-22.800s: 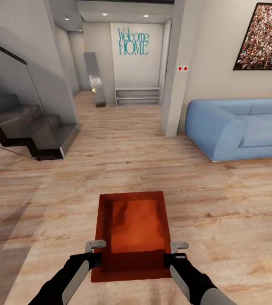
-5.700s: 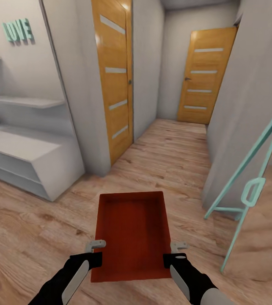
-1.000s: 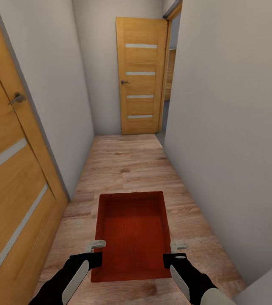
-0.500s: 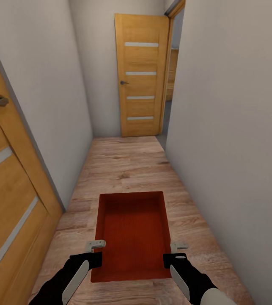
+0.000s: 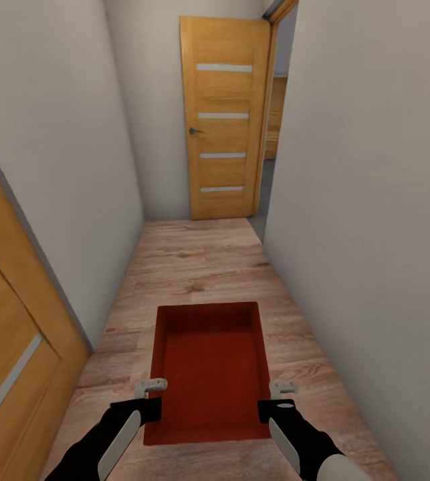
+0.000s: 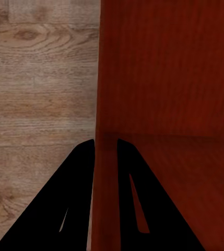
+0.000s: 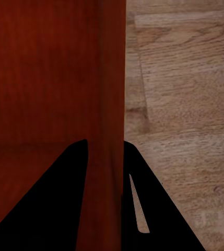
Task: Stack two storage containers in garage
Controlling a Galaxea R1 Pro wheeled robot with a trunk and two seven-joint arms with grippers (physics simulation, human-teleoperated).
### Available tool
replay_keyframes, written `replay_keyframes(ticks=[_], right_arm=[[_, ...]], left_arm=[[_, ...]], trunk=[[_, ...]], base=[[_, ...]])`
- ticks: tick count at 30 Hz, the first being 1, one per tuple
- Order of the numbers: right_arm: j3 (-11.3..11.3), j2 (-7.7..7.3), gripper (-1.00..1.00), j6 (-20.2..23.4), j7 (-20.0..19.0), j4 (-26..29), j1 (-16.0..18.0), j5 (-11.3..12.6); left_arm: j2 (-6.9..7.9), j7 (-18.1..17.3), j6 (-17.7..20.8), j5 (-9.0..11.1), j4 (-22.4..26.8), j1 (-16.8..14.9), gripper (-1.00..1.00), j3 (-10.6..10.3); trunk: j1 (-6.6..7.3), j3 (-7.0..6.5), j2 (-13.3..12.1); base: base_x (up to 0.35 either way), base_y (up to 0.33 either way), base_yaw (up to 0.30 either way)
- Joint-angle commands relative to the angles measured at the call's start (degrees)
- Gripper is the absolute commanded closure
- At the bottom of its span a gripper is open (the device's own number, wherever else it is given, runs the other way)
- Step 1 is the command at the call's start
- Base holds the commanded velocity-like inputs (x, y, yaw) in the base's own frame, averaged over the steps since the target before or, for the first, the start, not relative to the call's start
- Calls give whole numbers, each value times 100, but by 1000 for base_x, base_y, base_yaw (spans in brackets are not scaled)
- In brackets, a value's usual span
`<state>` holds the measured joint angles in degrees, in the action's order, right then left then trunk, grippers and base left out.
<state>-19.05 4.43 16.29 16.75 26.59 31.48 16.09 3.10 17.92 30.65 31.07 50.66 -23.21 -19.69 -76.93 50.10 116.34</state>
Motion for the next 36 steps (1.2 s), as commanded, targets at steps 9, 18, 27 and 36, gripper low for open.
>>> replay_keyframes(ticks=[9,18,27,36], right_arm=[[-11,-7,100,25,26,4,-1,70],[-11,-9,100,27,23,4,-1,70],[-11,-6,100,29,23,4,-1,70],[-11,-10,100,32,24,4,-1,70]], left_arm=[[7,54,-437,-5,93,-8,100,27],[7,54,-437,-5,93,-8,100,27],[7,54,-437,-5,93,-8,100,27],[7,54,-437,-5,93,-8,100,27]], trunk=[[-3,6,2],[-3,6,2],[-3,6,2],[-3,6,2]], base=[[344,0,0],[344,0,0],[344,0,0],[344,0,0]])
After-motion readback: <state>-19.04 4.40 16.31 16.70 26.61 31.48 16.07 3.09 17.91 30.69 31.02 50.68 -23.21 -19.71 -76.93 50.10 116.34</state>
